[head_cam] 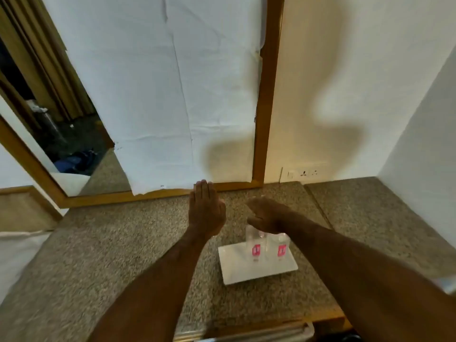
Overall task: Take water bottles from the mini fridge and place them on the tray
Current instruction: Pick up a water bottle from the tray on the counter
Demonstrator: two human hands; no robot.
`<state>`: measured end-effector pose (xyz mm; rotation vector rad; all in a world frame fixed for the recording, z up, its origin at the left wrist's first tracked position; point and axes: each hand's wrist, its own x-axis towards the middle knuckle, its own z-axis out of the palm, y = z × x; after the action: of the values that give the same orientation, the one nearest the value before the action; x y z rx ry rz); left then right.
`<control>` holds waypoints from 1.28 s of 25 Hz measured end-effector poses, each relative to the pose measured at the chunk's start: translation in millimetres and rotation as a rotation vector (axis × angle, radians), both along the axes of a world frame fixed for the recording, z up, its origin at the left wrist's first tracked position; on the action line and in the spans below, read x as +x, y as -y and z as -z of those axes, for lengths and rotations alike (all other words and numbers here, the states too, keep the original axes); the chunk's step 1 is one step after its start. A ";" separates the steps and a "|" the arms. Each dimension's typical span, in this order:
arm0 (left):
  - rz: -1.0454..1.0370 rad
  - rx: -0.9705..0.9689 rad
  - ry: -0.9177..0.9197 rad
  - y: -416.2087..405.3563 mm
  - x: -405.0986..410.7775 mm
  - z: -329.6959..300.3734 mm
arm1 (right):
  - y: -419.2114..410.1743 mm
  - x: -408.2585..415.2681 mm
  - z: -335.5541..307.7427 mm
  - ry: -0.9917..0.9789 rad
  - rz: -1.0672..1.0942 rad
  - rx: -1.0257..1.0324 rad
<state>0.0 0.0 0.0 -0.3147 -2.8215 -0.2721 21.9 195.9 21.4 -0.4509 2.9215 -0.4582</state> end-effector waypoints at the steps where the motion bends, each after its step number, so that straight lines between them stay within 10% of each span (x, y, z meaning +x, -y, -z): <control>1: -0.012 -0.021 0.025 2.7 3.0 6.6 | 2.0 -0.2 3.1 0.068 -0.016 0.125; 8: 0.051 -0.033 0.049 21.7 8.7 -9.2 | 16.0 9.3 -25.5 0.160 -0.137 0.397; 21: 0.475 -0.026 -0.242 -205.8 85.8 -143.6 | -176.8 113.3 -221.4 0.214 0.293 -0.040; 32: 0.712 -0.245 0.285 -323.7 156.4 122.7 | -304.4 251.0 88.3 0.401 0.685 0.155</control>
<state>156.4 323.7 -122.7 -1.4396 -2.8998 -0.1140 272.9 500.2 -66.9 0.6141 2.6070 -0.3361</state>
